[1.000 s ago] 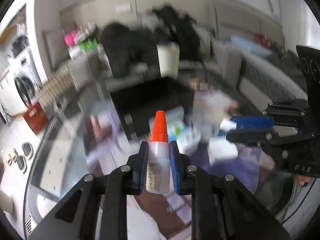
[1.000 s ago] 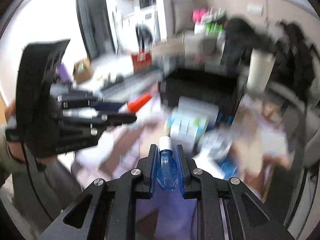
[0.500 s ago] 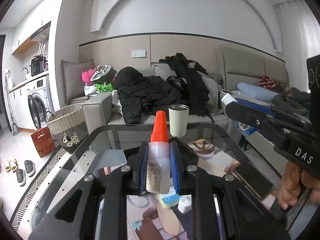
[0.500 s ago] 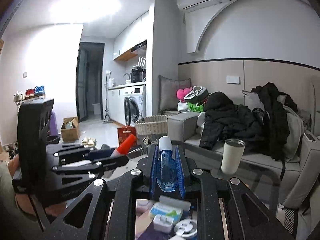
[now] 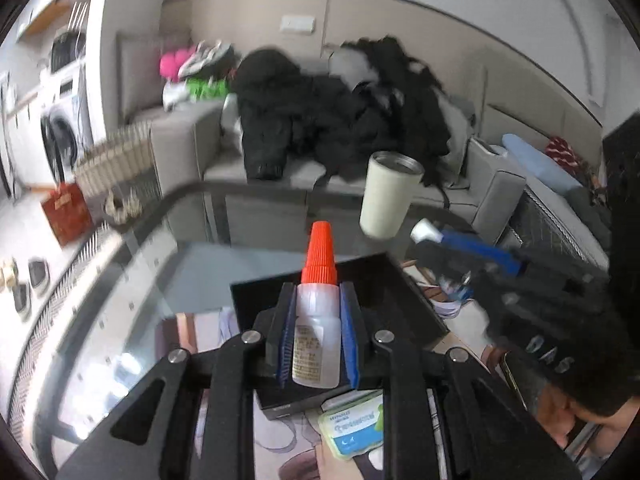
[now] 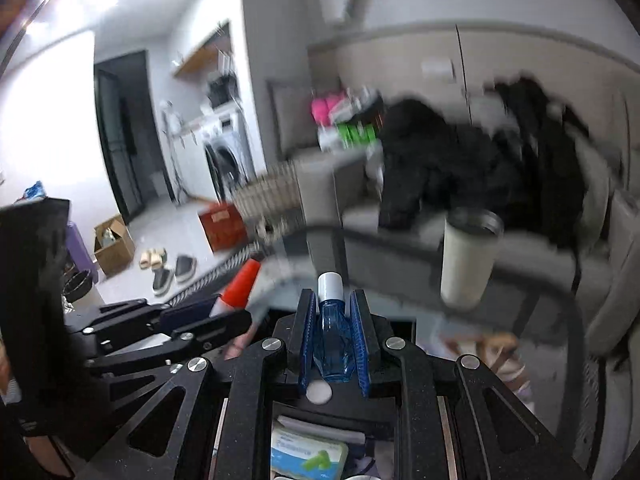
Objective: Organize rigid objects
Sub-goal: 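Lower both bottles into the black box and open both grippers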
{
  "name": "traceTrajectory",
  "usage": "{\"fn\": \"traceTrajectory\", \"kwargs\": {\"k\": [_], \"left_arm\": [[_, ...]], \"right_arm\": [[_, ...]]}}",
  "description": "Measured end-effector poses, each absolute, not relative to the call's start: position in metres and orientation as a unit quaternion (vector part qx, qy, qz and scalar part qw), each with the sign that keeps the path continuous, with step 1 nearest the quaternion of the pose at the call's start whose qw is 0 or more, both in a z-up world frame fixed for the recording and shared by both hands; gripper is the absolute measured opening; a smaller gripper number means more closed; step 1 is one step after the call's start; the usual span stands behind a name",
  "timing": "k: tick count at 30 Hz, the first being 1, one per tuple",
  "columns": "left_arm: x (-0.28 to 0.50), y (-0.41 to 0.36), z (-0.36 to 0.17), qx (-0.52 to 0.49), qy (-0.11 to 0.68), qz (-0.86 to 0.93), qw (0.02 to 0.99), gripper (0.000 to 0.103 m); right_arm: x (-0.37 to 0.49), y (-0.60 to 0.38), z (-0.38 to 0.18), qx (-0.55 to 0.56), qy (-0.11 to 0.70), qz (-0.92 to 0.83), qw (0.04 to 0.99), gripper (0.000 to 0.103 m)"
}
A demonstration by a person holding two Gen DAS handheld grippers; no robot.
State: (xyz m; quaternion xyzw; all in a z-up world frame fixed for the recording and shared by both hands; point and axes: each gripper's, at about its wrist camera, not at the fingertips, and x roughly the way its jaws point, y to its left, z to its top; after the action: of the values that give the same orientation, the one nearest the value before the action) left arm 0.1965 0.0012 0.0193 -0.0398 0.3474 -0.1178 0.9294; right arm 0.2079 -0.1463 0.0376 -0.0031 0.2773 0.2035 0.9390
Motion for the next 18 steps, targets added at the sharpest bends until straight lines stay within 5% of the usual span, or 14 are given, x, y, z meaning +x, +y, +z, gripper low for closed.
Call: {"fn": "traceTrajectory", "kwargs": {"k": [8, 18], "left_arm": [[0.227, -0.023, -0.019, -0.023, 0.444, -0.115, 0.888, 0.019], [0.239, -0.036, -0.052, -0.005, 0.504, -0.122, 0.855, 0.019]], "right_arm": [[0.260, -0.158, -0.039, 0.017, 0.423, 0.184, 0.887, 0.018], [0.264, -0.153, -0.063, 0.000, 0.469, 0.191, 0.862, 0.017]]}}
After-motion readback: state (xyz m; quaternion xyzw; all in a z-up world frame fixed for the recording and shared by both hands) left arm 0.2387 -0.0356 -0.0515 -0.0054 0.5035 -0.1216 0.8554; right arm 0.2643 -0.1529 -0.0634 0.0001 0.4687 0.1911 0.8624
